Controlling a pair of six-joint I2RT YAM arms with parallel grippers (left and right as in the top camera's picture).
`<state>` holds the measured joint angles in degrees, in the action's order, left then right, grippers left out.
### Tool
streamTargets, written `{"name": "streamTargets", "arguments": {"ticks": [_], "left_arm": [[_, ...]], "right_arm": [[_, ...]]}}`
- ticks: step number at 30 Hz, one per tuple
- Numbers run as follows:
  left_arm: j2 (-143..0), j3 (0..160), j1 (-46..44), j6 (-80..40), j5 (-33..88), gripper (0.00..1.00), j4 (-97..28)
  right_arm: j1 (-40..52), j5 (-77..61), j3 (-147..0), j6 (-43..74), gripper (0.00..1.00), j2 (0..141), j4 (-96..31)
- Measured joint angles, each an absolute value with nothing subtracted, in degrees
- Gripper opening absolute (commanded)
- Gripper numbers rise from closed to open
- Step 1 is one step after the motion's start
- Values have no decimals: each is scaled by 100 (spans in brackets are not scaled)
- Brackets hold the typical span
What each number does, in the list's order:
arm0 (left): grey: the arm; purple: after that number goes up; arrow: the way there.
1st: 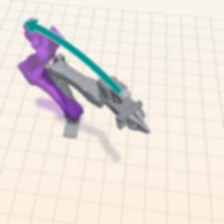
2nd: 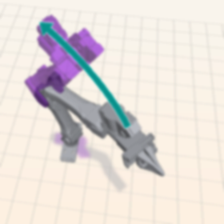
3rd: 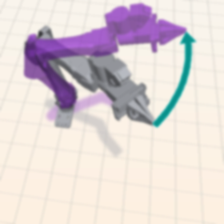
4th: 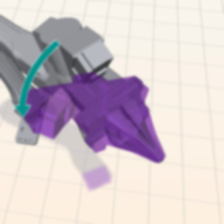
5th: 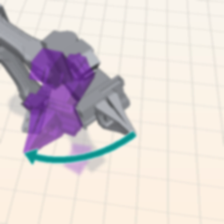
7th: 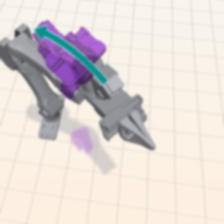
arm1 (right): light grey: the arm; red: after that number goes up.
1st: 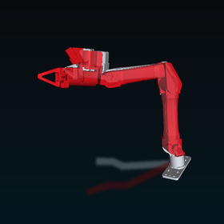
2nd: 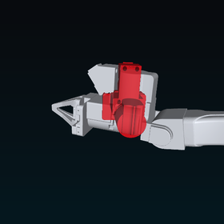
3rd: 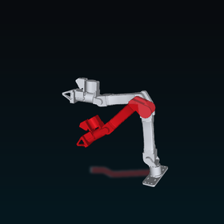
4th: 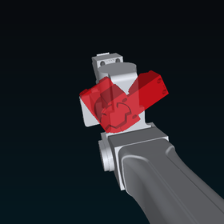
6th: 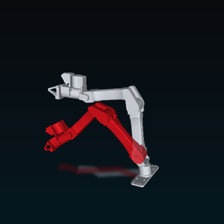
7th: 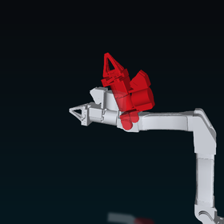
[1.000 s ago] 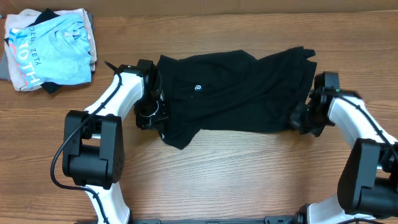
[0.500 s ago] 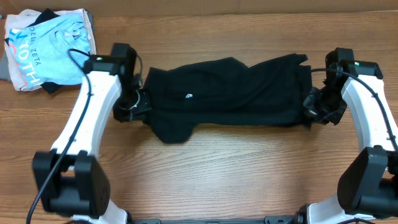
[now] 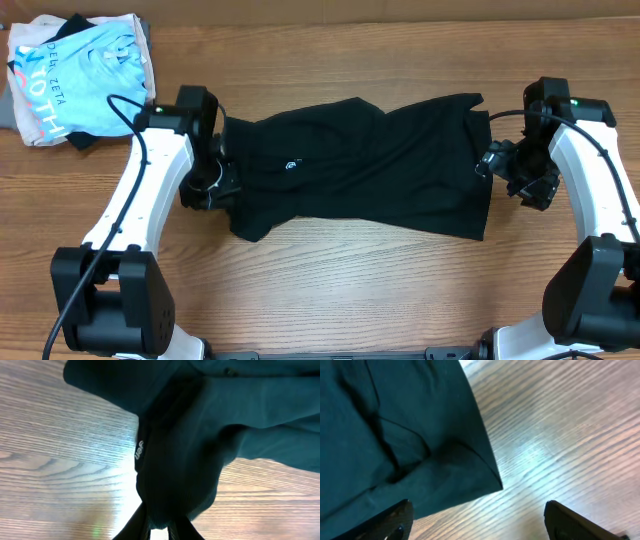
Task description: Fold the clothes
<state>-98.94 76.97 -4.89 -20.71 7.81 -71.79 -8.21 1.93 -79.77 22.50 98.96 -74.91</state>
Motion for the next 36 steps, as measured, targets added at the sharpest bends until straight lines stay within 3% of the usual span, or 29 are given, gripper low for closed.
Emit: {"name": "streamTargets", "arguments": {"ticks": [7, 14, 29, 36], "left_arm": [[-9898, 7441, -489, -2086, 770, 20, -6958], [-9898, 7437, -489, -2088, 764, 22, -6893], [-9900, 7435, -489, -2088, 764, 26, -6842], [-9900, 7432, -489, -2088, 764, 28, -6820]], "right_arm": [[-821, -137, -7478, 2119, 86, 9896, -6528], [-821, -1623, -6412, 1050, 85, 9896, -5238], [-821, -2078, -6025, 464, 76, 9896, -4108], [-775, -2073, -6025, 447, 73, 9896, -4375]]}}
